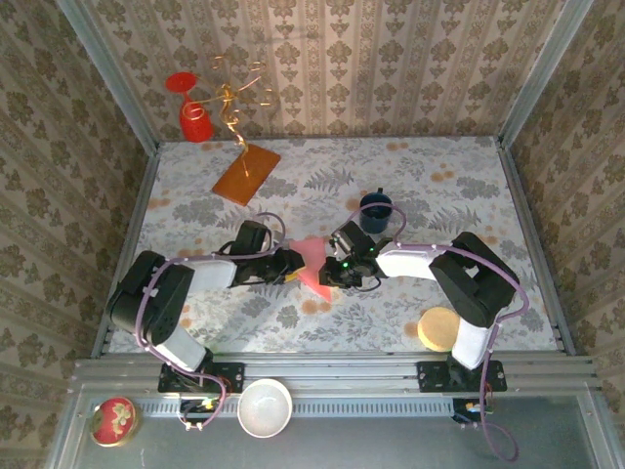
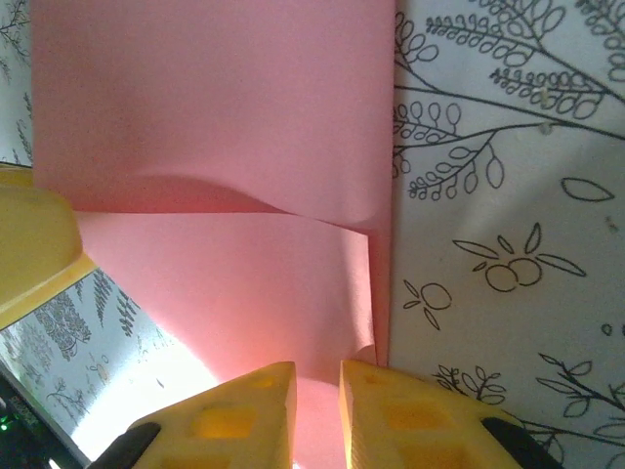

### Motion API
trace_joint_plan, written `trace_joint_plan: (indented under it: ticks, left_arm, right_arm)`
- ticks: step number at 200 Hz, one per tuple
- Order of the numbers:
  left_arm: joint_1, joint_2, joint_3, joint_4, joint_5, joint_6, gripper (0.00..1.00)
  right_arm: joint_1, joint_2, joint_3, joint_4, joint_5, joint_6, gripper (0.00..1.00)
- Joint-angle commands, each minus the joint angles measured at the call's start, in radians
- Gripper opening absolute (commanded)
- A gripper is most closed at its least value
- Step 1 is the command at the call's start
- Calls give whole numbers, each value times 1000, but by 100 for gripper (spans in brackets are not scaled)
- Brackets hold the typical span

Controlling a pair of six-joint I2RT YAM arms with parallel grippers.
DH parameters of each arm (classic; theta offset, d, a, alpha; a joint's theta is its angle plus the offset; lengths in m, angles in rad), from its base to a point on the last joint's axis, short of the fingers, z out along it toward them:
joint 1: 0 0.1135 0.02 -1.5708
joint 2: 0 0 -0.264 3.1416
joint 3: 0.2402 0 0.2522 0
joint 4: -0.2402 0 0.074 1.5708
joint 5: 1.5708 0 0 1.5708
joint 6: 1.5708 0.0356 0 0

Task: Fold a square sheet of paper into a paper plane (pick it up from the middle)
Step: Fourth fold the wing at the center of the table.

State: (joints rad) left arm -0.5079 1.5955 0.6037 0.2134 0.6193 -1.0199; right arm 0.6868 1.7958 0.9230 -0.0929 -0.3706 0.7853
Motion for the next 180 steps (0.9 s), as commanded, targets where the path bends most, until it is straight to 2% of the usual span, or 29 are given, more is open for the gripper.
trace_joint_plan:
  ticks: [1, 46, 87, 118, 133, 142, 158, 180]
  left_arm:
    - [5, 17, 36, 0, 54, 51, 31]
    - [5, 37, 48, -5, 64, 64, 26]
    - [8, 37, 48, -21, 61, 78, 15]
    - [8, 24, 45, -24, 52, 80, 8]
    - [8, 6, 45, -36, 32, 80, 4]
    - [9, -9, 45, -48, 31, 80, 4]
    - [9, -38, 50, -77, -33, 75, 4]
    - [9, -74, 54, -112, -91, 45, 4]
  right_arm:
    - [-7, 6, -19, -17, 15, -10, 21]
    - [-10, 4, -17, -19, 13, -15, 21]
    - [-12, -6, -15, -17, 8, -34, 22]
    - [-15, -50, -12, 6, 6, -80, 27]
    - [-15, -86, -12, 8, 26, -111, 31]
    - [-15, -110, -13, 8, 43, -131, 34]
    - [-13, -149, -23, 10, 89, -163, 37]
    - [-3, -187, -35, 16, 168, -215, 37]
